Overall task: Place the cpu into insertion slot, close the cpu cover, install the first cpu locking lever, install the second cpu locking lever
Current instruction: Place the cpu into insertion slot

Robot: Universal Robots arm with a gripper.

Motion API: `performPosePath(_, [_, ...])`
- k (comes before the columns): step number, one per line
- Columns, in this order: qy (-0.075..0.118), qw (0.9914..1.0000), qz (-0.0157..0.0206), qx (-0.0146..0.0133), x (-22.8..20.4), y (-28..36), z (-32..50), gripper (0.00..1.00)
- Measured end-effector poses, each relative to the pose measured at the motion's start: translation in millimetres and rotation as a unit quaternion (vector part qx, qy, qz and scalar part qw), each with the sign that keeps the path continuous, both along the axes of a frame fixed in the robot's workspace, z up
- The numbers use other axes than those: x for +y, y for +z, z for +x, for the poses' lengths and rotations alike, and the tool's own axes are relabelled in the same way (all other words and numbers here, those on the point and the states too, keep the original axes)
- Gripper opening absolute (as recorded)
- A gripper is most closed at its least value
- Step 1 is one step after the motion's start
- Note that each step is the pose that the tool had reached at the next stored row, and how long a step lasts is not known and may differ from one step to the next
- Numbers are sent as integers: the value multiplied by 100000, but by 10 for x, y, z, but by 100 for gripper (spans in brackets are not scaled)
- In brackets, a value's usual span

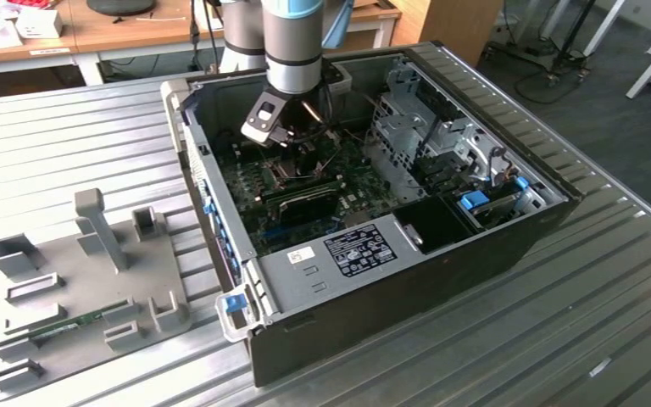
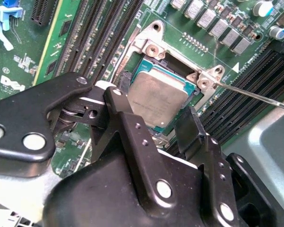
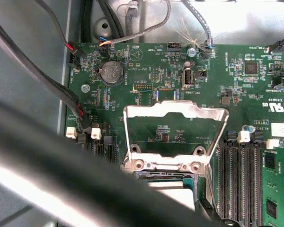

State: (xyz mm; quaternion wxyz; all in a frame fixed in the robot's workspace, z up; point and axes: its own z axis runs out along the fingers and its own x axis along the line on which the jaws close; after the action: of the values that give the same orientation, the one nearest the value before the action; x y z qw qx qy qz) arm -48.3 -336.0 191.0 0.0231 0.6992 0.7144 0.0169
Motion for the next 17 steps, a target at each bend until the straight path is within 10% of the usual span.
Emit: performPosePath(17, [0, 100000, -6, 3, 0, -2, 0, 58])
